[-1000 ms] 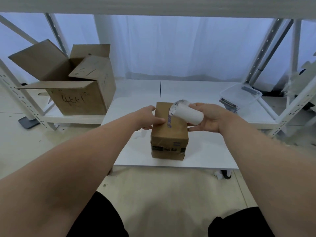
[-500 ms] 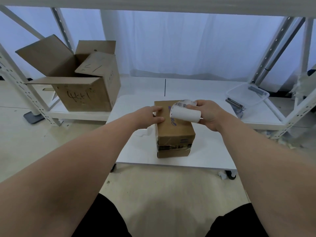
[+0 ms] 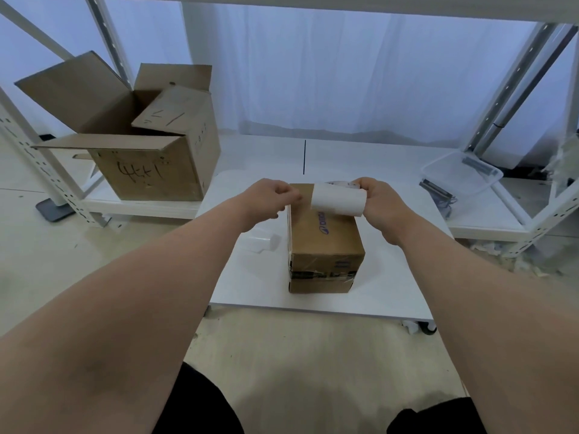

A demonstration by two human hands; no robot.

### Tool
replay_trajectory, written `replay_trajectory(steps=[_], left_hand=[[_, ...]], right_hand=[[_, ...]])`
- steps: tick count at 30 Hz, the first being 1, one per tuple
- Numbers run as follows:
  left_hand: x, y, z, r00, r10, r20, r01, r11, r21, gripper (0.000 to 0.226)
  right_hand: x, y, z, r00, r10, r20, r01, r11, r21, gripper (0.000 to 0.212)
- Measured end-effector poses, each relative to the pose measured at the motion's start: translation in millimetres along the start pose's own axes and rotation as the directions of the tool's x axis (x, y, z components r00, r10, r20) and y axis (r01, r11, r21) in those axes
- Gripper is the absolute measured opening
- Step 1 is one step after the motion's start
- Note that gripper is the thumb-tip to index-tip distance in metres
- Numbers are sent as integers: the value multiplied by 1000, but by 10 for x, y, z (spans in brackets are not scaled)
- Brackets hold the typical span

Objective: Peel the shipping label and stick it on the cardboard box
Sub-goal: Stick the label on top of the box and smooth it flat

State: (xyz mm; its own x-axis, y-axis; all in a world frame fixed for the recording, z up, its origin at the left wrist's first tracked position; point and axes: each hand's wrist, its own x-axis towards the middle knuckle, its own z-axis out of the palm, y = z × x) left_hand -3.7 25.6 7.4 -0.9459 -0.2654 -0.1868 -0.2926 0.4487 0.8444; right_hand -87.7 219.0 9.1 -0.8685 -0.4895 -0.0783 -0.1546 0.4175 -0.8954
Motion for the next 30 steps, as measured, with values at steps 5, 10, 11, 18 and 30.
replay_trajectory(steps=[5, 10, 11, 18, 30], left_hand=[[14, 44, -44, 1000, -14, 16, 15, 996, -84, 31], [-11, 76, -59, 996, 37, 80, -23, 986, -167, 22], [-17, 88, -55, 995, 51, 89, -37, 988, -148, 23], [-78, 127, -15, 984, 131, 120, -116, 986, -122, 25], [-132, 151, -3, 990, 137, 44, -128, 978, -163, 30]], right_hand=[[14, -14, 28, 1000, -6, 30, 4, 999, 49, 14], [25, -20, 58, 999, -9, 38, 9, 1000, 1, 23], [26, -23, 56, 999, -4, 45, 4, 1000, 3, 28], [17, -45, 69, 995, -4, 97, 2, 1000, 20, 46], [-13, -111, 92, 999, 50, -18, -49, 997, 60, 61]])
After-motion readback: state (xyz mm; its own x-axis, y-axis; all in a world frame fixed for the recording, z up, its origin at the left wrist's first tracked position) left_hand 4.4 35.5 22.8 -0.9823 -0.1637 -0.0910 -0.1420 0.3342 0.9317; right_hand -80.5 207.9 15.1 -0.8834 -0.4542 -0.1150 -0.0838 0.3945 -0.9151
